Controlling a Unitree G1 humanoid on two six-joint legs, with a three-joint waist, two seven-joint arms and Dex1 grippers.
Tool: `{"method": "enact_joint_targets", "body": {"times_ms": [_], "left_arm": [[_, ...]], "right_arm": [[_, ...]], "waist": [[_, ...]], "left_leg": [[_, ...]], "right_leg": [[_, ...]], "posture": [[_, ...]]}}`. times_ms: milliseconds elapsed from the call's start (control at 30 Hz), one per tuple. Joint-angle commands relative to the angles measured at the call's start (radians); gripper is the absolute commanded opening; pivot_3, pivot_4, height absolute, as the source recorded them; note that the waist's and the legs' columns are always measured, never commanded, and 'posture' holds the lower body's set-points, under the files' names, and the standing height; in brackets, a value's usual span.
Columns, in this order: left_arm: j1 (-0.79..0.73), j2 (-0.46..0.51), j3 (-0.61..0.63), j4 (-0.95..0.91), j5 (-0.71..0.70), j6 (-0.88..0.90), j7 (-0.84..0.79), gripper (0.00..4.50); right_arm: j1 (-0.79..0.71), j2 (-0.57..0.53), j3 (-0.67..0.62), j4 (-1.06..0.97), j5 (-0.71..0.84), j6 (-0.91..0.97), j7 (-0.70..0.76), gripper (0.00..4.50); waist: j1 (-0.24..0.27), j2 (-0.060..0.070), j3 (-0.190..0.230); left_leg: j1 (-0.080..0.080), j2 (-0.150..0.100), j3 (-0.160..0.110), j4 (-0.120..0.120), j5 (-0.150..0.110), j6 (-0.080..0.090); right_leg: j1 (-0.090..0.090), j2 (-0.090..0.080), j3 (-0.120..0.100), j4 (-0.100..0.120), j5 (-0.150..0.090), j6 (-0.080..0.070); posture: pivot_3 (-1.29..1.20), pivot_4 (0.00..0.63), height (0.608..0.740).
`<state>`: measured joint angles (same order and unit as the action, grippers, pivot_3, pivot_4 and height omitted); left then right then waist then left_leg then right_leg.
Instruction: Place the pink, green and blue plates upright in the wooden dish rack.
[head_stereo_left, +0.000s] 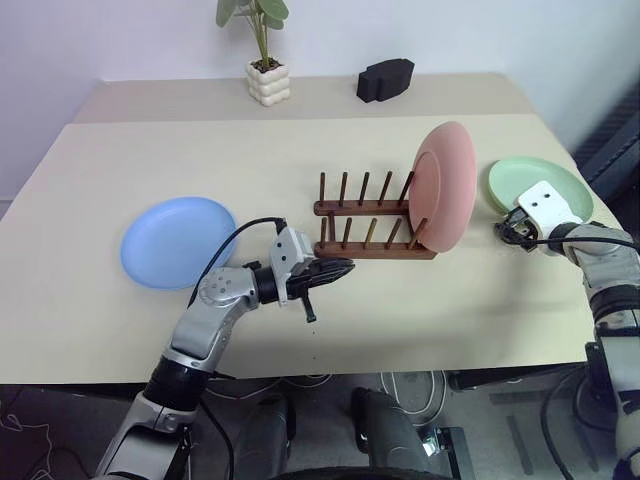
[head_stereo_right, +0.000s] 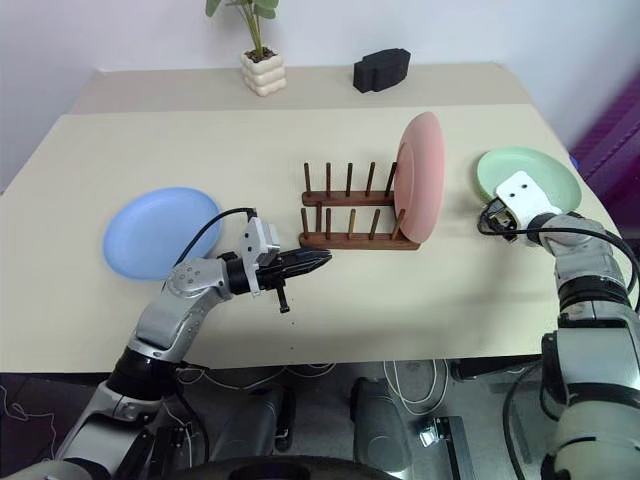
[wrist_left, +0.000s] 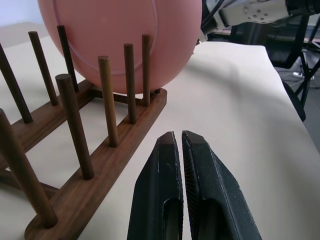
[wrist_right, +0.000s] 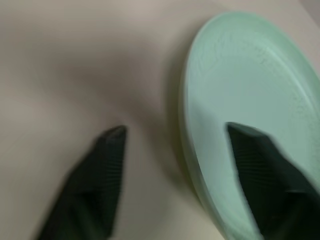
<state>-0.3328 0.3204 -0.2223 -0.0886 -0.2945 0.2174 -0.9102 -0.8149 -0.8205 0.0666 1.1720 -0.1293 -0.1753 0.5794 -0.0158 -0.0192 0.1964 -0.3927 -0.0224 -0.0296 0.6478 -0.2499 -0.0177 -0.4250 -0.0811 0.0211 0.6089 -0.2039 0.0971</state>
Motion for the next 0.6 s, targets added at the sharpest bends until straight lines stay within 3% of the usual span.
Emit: {"method": "enact_joint_targets", "body": {"times_ms": [33,100,433,600], "left_arm": [[0.007,0.005,0.000,-0.047,-0.004,0.001,0.007,0.16],[0.010,0.008,0.002,-0.049,-0.005,0.003,0.009,0.16],[0.013,0.017,0.001,-0.057,-0.006,0.012,0.012,0.16],[0.007,0.015,-0.001,-0.051,-0.011,0.013,0.006,0.16]], "right_arm": [[-0.023,-0.006,-0.004,0.039,-0.024,-0.011,-0.029,1.13],[-0.021,-0.004,-0.013,0.043,-0.021,-0.021,-0.032,0.06],[0.012,-0.066,-0.072,-0.146,-0.022,-0.183,-0.213,0.02],[0.005,-0.064,-0.252,-0.525,0.194,-0.117,-0.153,0.02]], "waist": [[0.000,0.000,0.000],[0.000,0.000,0.000],[-0.004,0.001,0.000],[-0.004,0.003,0.001]], "left_leg": [[0.000,0.000,0.000,0.000,0.000,0.000],[0.000,0.000,0.000,0.000,0.000,0.000],[0.000,0.000,0.000,0.000,0.000,0.000],[0.000,0.000,0.000,0.000,0.000,0.000]], "right_leg": [[0.000,0.000,0.000,0.000,0.000,0.000],[0.000,0.000,0.000,0.000,0.000,0.000],[0.000,0.000,0.001,0.000,0.000,0.000],[0.000,0.000,0.001,0.001,0.000,0.000]], "posture": [[0.00,0.150,0.736],[0.00,0.150,0.736],[0.00,0.150,0.736],[0.00,0.150,0.736]]}}
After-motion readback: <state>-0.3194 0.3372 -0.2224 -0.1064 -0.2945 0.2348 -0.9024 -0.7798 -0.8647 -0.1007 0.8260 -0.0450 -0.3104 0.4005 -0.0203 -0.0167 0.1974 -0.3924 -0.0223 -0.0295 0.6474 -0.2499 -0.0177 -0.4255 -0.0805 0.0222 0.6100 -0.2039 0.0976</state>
